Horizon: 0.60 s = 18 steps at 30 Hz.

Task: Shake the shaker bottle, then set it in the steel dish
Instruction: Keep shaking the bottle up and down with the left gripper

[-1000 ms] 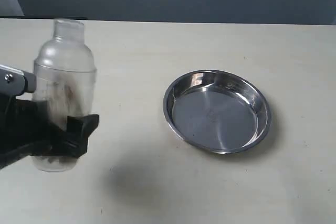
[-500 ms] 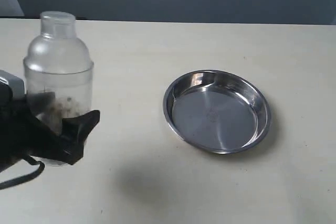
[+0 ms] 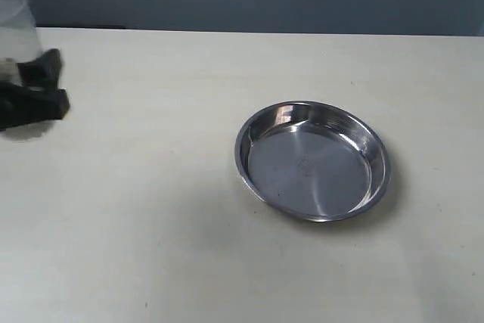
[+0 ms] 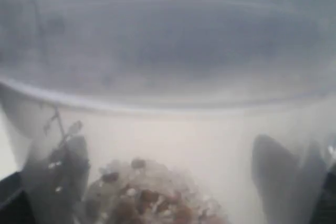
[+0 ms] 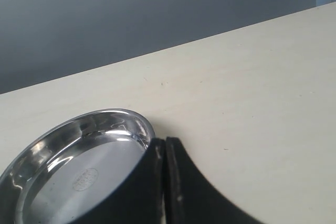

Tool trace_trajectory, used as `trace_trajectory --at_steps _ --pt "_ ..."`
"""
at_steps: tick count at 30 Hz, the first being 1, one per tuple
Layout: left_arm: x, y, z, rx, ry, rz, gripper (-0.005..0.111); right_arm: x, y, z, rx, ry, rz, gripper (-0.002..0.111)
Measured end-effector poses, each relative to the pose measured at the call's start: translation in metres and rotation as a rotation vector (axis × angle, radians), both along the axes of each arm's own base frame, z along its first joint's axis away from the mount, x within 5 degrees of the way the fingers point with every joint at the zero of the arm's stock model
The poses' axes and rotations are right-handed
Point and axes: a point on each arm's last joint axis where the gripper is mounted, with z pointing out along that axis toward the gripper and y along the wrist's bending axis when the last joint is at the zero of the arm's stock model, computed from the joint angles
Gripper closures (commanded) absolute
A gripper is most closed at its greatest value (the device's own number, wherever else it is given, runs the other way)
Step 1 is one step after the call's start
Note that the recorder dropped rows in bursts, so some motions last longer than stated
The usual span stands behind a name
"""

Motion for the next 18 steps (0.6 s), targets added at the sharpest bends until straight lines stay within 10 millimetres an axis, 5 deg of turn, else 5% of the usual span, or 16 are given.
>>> trace_trajectory --at_steps 3,5,12,18 --pt "-0.005 -0.049 0.008 0.044 -0.05 -0.485 0.107 0.0 0.0 0.0 0.0 0.0 0.0 0.109" --pt "-0.007 -0.059 0.003 0.12 -0.012 -0.614 0.107 0.0 0.0 0.0 0.0 0.0 0.0 0.109" --pt "0.022 -0.008 -0.02 -0.115 0.203 -0.135 0.107 0.0 0.0 0.0 -0.002 0.0 0.0 0.109" --pt "0.005 -0.046 -0.017 0.152 0.143 -0.518 0.107 0.0 0.0 0.0 -0.002 0.0 0.0 0.109"
